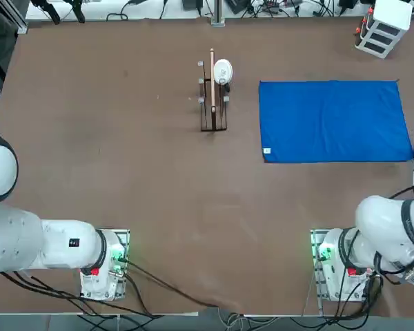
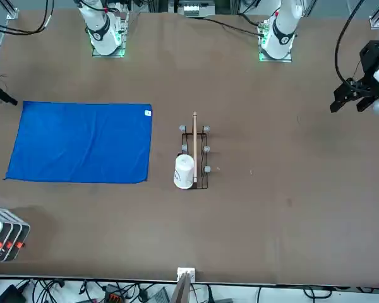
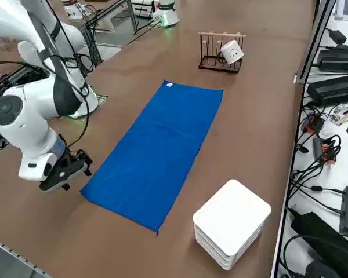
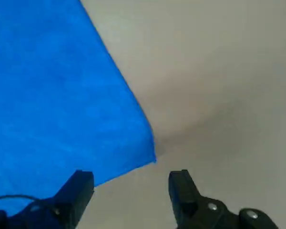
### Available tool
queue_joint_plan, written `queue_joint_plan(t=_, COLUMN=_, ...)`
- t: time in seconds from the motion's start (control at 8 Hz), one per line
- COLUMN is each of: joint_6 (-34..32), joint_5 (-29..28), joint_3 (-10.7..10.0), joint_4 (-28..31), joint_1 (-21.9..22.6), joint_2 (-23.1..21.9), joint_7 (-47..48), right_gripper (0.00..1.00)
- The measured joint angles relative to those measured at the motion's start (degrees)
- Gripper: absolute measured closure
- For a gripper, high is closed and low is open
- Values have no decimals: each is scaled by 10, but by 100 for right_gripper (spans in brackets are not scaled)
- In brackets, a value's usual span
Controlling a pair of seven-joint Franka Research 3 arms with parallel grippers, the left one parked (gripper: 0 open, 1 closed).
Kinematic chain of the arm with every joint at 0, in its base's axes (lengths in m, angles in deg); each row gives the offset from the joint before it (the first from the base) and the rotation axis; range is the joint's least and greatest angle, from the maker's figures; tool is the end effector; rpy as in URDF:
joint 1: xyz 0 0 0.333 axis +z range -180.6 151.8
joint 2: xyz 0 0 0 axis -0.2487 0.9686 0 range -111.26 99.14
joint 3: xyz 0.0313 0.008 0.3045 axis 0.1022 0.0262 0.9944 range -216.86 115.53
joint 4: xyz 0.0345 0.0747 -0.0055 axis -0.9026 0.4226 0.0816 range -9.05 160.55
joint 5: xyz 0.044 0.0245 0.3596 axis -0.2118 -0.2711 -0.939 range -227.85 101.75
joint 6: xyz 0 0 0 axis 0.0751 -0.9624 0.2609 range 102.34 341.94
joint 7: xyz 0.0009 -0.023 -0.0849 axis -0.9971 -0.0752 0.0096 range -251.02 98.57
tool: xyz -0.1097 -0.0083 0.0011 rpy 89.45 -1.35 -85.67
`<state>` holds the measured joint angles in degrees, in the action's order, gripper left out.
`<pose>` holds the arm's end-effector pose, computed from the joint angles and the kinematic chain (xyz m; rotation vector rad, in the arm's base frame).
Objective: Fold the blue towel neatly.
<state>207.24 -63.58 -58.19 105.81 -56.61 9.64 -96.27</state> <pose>0.3475 -0.4088 0.2829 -2.9855 0.7972 0.1808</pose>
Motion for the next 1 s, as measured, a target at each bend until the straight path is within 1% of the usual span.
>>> queue_joint_plan(t=0.38, joint_6=26, joint_5=-24, joint_3=1, joint_4=1, joint_1=-20, joint_2=39, joint_7=0, right_gripper=6)
queue_joint_plan(t=0.75, joint_6=42, joint_5=-31, joint_3=1, joint_4=1, joint_1=-40, joint_2=57, joint_7=0, right_gripper=9)
queue_joint_plan(t=1.0, joint_6=58, joint_5=-40, joint_3=1, joint_4=1, joint_1=-43, joint_2=70, joint_7=1, right_gripper=11)
